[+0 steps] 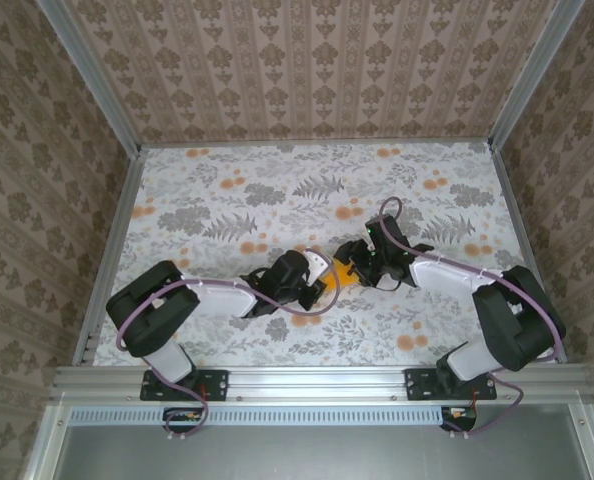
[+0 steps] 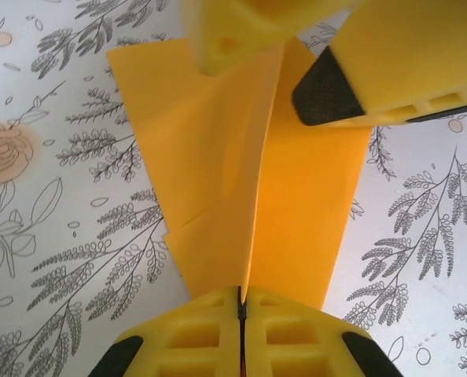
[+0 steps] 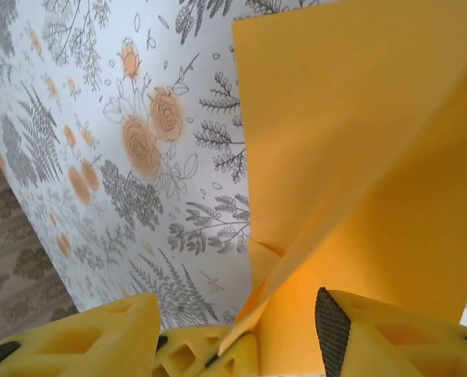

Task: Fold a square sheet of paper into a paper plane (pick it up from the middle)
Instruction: Fourth fold the wing at the center of the table.

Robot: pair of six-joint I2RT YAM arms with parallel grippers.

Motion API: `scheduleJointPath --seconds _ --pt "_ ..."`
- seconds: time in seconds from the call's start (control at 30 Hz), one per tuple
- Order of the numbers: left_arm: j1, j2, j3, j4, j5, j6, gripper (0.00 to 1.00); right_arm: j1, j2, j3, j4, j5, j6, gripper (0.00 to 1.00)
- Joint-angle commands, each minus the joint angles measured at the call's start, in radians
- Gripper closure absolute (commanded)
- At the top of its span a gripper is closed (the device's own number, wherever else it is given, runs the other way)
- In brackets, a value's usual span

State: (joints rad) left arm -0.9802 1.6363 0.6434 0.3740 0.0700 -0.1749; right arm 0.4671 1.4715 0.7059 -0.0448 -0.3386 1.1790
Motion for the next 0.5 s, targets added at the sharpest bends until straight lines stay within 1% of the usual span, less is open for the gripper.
scheduleJointPath --seconds 0.0,0.13,0.3,0.4,0.47 --pt "0.003 0.005 -0.02 0.043 -0.008 -0.074 0.92 -0.004 -0.036 -0.061 0.087 -0.064 -0.108 0.46" --pt "0.003 0.02 -0.031 0.067 -0.008 -0.107 0.92 -0.005 -0.047 -0.089 0.101 -0.067 -0.152 0.52" --pt "0.004 0.027 -0.028 0.065 -0.006 -0.126 0.92 -0.005 -0.035 -0.11 0.108 -0.064 -0.176 0.66" --pt "0.003 0.028 -0.024 0.062 0.0 -0.124 0.92 -0.005 -0.03 -0.12 0.126 -0.059 -0.182 0.66" --pt "0.004 0.03 -0.019 0.051 0.002 -0.123 0.92 -0.005 -0.033 -0.125 0.144 -0.061 -0.186 0.64"
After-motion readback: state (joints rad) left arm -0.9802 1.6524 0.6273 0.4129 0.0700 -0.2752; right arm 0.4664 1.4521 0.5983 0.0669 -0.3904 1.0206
